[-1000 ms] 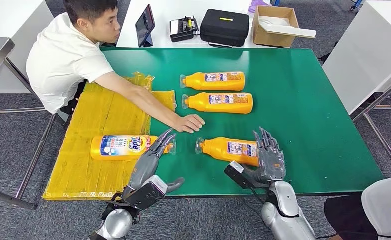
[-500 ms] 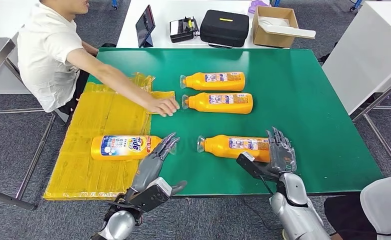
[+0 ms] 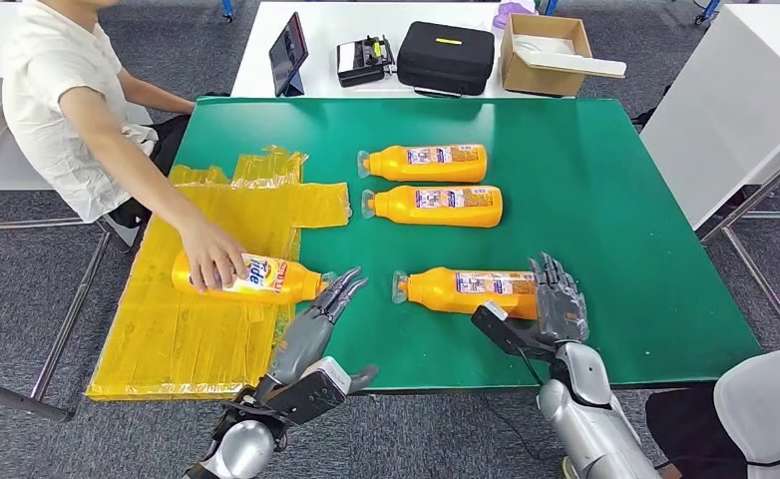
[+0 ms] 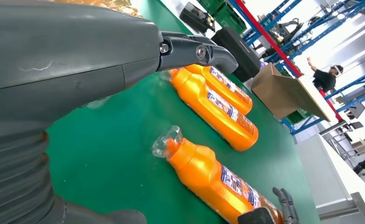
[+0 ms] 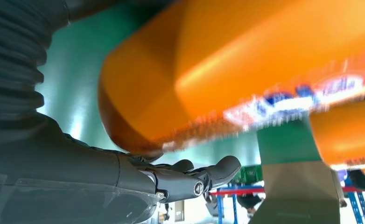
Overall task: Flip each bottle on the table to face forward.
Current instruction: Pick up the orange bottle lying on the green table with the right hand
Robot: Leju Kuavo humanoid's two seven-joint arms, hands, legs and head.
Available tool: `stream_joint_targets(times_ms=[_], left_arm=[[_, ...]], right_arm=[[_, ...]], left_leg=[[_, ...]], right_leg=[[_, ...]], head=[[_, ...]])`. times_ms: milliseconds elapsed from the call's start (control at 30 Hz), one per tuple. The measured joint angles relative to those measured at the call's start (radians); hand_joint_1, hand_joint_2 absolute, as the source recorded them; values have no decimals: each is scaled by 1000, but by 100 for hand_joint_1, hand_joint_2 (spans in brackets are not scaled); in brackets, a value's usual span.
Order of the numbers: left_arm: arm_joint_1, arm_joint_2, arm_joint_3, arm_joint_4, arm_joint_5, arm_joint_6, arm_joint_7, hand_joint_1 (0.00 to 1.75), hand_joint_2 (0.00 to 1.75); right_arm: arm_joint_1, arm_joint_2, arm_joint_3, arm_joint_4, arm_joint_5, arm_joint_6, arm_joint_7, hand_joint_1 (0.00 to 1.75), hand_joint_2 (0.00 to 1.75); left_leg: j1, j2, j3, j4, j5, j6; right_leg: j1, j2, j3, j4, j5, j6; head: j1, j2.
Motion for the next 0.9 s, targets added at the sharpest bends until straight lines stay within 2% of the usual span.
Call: stream_joint_targets(times_ms=[67,267,600,900], left_arm=[[0,0,-5,0,2,-1,0,0,175],[0,0,-11,0,3,-3,0,0,175],[-3,0,-17,11,19,-5,-6,0,175],[-4,0,-32,17,28,-5,-15,0,175]], right_arm=[[2,3,0,3,-11,6,-10,138,175],[2,6,1,9,-29,10,-27,137,175],[-13,7,7,32,-46,17,-43,163,175],[-27,6,8,59,-61,17,-50,164,175]], left_leg=[[0,0,0,0,0,0],[0,0,0,0,0,0],[0,0,0,0,0,0],[0,1,2,0,0,0]], right_leg=[[0,0,0,0,0,0],[0,0,0,0,0,0],[0,0,0,0,0,0],[0,0,1,0,0,0]], head=[[0,0],[0,0],[0,0],[0,0]])
